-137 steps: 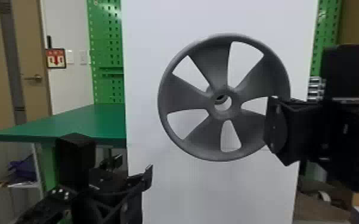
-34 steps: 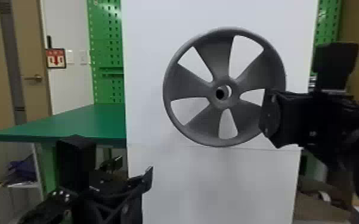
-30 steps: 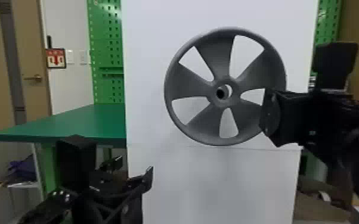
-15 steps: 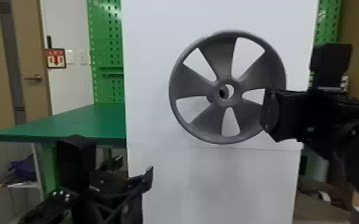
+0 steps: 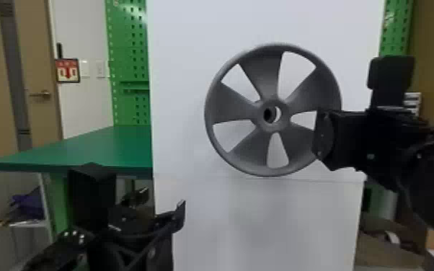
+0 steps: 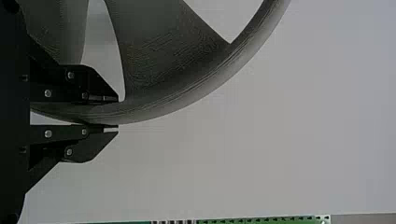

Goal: Hold the wheel and insert it

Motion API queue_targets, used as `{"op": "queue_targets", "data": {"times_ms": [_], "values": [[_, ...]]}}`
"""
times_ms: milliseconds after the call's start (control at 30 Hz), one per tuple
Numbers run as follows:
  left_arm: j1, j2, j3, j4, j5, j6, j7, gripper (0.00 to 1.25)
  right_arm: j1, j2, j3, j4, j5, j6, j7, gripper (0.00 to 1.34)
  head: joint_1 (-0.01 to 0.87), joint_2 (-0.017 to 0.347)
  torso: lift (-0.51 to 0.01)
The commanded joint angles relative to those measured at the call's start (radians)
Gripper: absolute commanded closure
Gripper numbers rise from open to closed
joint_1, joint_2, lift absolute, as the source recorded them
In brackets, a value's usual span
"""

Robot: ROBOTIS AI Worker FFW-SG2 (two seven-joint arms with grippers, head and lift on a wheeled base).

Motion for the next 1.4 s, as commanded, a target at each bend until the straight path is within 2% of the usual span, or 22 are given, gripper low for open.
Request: {"op": "queue_targets", "data": {"times_ms": [0,600,1367], "values": [[0.000,0.000,0.000,0.001,0.000,-0.001,0.000,0.43,-0.011,-0.003,0.001,0.019,0.000,-0.004,0.006,1.17,0.181,0.098,-0.494],[0.000,0.000,0.000,0.003,0.000,-0.004,0.000,0.43,-0.046,-0.003,0.024,0.065,0.026,-0.027,0.032,1.17,0.181,0.098,-0.494],[0.003,0.000,0.001,0.003,0.002,-0.012,0.000,0.43,-0.059,-0.003,0.013,0.115,0.040,-0.041,0.038,1.16,0.181,0.098,-0.494]]}}
